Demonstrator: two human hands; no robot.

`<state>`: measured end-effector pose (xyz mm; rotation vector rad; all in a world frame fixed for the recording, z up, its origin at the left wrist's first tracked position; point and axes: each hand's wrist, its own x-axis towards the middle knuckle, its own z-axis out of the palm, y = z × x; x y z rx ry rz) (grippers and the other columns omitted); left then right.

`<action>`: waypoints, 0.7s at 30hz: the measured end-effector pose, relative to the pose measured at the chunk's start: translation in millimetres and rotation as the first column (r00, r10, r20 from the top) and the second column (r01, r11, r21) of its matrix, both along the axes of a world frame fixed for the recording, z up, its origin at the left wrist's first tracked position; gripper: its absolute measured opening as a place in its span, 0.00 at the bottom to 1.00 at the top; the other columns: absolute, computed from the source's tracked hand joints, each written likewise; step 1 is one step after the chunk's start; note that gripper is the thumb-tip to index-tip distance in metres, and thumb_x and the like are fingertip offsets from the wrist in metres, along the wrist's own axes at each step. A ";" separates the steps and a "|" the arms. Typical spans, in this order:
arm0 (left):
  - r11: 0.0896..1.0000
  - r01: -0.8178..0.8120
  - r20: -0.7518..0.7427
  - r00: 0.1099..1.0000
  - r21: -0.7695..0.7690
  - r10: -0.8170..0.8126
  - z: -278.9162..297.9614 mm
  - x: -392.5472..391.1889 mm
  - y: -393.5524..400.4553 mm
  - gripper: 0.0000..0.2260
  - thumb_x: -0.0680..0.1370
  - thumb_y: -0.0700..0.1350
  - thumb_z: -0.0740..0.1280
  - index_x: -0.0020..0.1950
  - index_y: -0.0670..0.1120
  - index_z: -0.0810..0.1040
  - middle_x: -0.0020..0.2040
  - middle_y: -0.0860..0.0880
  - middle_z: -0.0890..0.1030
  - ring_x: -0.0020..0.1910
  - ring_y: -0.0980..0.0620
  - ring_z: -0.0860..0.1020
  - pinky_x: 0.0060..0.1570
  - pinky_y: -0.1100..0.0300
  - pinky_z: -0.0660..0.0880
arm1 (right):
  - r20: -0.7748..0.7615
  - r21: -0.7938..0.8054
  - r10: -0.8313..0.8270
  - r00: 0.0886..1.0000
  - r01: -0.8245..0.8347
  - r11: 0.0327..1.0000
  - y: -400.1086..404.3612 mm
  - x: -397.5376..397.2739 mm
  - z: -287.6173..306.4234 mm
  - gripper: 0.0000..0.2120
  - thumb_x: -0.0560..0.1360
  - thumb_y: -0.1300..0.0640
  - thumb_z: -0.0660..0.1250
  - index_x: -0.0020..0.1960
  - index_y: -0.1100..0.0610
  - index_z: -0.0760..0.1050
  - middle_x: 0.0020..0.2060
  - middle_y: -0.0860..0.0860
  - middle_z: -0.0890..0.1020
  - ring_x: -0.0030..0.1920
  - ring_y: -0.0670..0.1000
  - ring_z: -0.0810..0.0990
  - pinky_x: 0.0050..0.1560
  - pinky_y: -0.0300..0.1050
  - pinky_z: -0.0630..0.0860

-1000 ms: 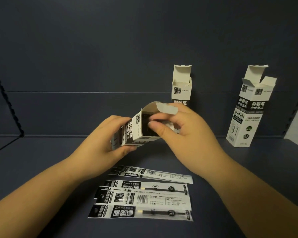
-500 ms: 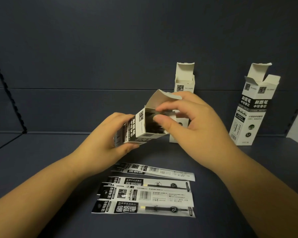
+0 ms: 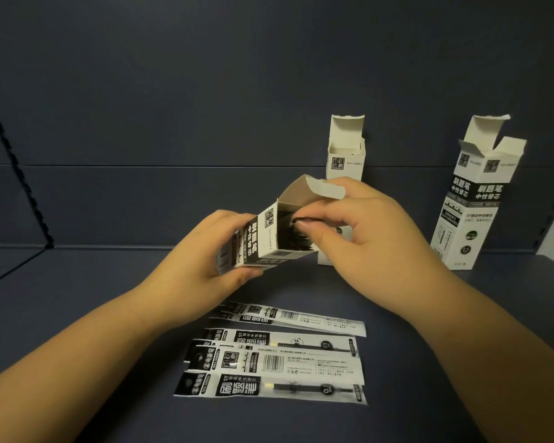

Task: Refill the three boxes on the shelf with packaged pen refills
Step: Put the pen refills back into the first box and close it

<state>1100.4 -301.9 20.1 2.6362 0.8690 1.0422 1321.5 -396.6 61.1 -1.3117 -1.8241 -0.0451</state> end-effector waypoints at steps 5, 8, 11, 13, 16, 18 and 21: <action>1.000 0.007 -0.007 1.000 0.013 -0.007 -0.1 0.6 0.1 0.27 0.72 0.50 0.74 0.69 0.60 0.69 0.61 0.65 0.73 0.63 0.65 0.71 0.60 0.73 0.67 | 0.023 -0.072 -0.030 0.999 0.032 0.997 -5.3 -1.7 6.0 0.07 0.76 0.52 0.71 0.52 0.44 0.85 0.52 0.39 0.78 0.55 0.40 0.75 0.54 0.26 0.69; 1.000 0.013 -0.014 1.000 0.019 -0.013 -0.4 0.3 -1.3 0.27 0.72 0.49 0.75 0.68 0.61 0.68 0.61 0.65 0.72 0.63 0.66 0.70 0.59 0.76 0.65 | 0.063 -0.139 -0.036 0.997 0.045 0.989 -9.4 -2.5 9.4 0.08 0.77 0.52 0.70 0.53 0.43 0.85 0.52 0.40 0.78 0.54 0.39 0.74 0.52 0.25 0.68; 1.000 0.008 -0.012 1.000 0.012 -0.008 0.1 0.0 -1.4 0.27 0.73 0.50 0.75 0.68 0.61 0.68 0.61 0.66 0.72 0.63 0.66 0.70 0.59 0.75 0.66 | 0.074 -0.148 -0.052 0.996 0.062 0.987 -12.0 -6.5 11.5 0.09 0.78 0.52 0.69 0.54 0.42 0.86 0.53 0.42 0.80 0.54 0.42 0.76 0.52 0.27 0.68; 1.000 0.010 -0.003 1.000 0.016 -0.010 0.3 0.9 -1.3 0.27 0.72 0.49 0.75 0.68 0.61 0.69 0.60 0.65 0.72 0.63 0.66 0.71 0.59 0.75 0.66 | 0.080 -0.181 -0.063 0.995 0.077 0.980 -13.0 -8.9 13.9 0.10 0.79 0.52 0.68 0.54 0.41 0.85 0.52 0.42 0.81 0.53 0.42 0.75 0.50 0.27 0.68; 1.000 0.012 -0.012 1.000 0.021 -0.011 -0.4 2.5 -1.8 0.27 0.72 0.47 0.76 0.68 0.59 0.70 0.60 0.65 0.72 0.62 0.67 0.70 0.59 0.77 0.64 | 0.143 -0.255 -0.057 0.988 0.092 0.963 -13.2 -10.1 16.8 0.11 0.81 0.51 0.65 0.54 0.43 0.86 0.47 0.46 0.84 0.49 0.44 0.76 0.51 0.32 0.69; 1.000 0.015 -0.023 1.000 0.025 -0.015 -0.6 2.9 -2.3 0.27 0.72 0.47 0.76 0.68 0.58 0.70 0.60 0.65 0.72 0.62 0.67 0.70 0.58 0.77 0.64 | 0.157 -0.310 -0.048 0.986 0.095 0.946 -12.8 -10.1 18.0 0.11 0.82 0.51 0.64 0.56 0.43 0.85 0.47 0.46 0.84 0.49 0.45 0.78 0.48 0.32 0.71; 0.999 0.019 -0.022 1.000 0.027 -0.019 -0.5 2.5 -2.2 0.27 0.72 0.46 0.76 0.68 0.58 0.71 0.59 0.65 0.73 0.62 0.67 0.70 0.58 0.77 0.64 | 0.131 -0.300 -0.053 0.990 0.091 0.950 -13.3 -8.3 18.2 0.11 0.81 0.50 0.65 0.58 0.41 0.84 0.50 0.43 0.84 0.51 0.43 0.78 0.46 0.28 0.69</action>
